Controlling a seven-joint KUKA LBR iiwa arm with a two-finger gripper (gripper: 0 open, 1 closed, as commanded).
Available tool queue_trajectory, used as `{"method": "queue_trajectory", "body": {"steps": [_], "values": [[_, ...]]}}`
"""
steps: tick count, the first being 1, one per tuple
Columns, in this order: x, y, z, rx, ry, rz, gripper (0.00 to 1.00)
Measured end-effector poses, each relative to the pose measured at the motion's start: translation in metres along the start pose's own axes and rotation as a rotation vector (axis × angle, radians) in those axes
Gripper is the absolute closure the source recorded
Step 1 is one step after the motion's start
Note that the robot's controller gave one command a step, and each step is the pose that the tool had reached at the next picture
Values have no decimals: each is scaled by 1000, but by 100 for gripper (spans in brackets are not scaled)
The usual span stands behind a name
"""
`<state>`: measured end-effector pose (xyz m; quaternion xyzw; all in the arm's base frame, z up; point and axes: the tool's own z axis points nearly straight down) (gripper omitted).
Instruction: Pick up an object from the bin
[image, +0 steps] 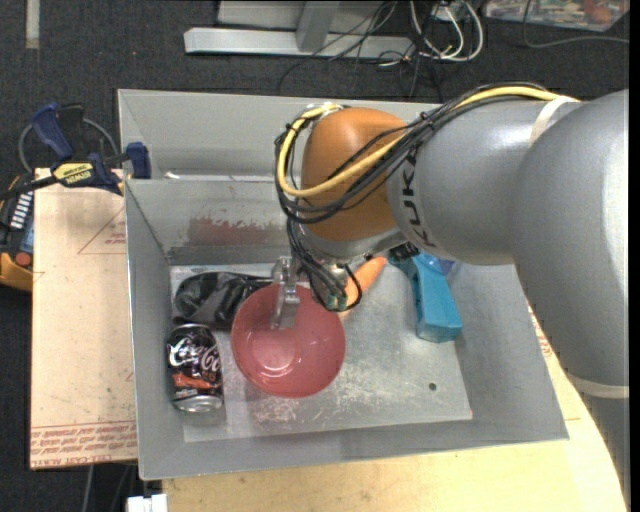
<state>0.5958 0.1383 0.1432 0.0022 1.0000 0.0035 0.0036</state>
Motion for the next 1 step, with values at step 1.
{"method": "queue_trajectory", "body": {"steps": [1], "values": [[-1,0,-8,-1,-2,1,100]]}}
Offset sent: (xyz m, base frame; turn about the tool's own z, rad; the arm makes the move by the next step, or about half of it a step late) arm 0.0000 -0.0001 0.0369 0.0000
